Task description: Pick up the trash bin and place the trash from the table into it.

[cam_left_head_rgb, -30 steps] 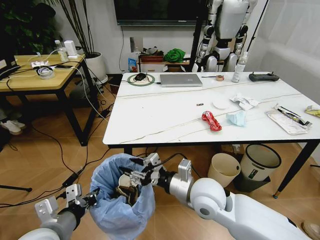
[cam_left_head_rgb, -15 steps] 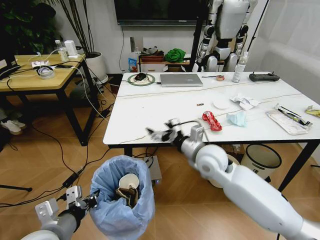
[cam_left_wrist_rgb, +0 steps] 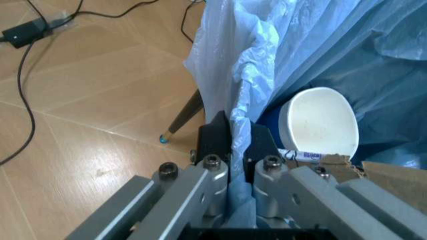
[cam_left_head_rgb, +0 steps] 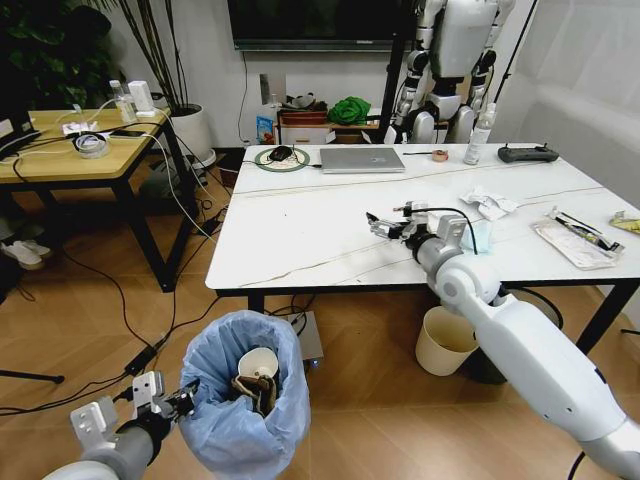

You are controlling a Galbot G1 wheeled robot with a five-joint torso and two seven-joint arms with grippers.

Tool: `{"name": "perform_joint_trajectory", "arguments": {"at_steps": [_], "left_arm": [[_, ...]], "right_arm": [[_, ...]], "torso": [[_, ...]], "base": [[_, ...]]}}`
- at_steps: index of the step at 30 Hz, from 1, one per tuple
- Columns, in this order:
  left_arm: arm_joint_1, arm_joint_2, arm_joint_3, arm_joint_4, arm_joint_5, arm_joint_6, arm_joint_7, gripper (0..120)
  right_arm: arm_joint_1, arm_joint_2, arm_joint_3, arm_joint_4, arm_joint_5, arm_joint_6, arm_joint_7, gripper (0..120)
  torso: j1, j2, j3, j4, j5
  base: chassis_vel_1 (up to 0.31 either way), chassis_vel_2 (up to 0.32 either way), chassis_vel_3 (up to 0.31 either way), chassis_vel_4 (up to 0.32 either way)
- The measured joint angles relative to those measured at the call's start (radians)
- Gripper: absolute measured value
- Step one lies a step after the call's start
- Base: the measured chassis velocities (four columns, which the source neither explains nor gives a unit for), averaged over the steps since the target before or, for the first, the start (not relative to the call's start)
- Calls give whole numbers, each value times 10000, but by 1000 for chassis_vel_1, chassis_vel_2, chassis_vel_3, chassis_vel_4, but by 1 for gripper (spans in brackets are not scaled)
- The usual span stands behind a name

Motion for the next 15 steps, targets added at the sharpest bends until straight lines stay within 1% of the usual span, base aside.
{"name": "perform_joint_trajectory", "arguments": {"at_steps": [2,7,9,11,15], "left_arm": [[0,0,-5,0,0,0,1,0],[28,30,-66,12,3,-27,62,0],[24,35,-66,19,3,-29,77,0],[-30,45,-38,74,8,-36,100,0],[-116,63,7,158,8,-41,121,0]], "right_arm": [[-10,-11,12,-4,1,-38,9,100],[-105,-299,293,68,274,-825,334,100],[-128,-358,343,136,312,-931,400,100],[-287,-568,543,560,472,-1346,732,100],[-518,-735,762,983,627,-1631,1015,100]], "torso": [[0,0,0,0,0],[0,0,0,0,0],[0,0,0,0,1],[0,0,0,-1,0],[-1,0,-1,-1,0]], "base": [[0,0,0,0],[0,0,0,0],[0,0,0,0],[0,0,0,0],[0,0,0,0]]}}
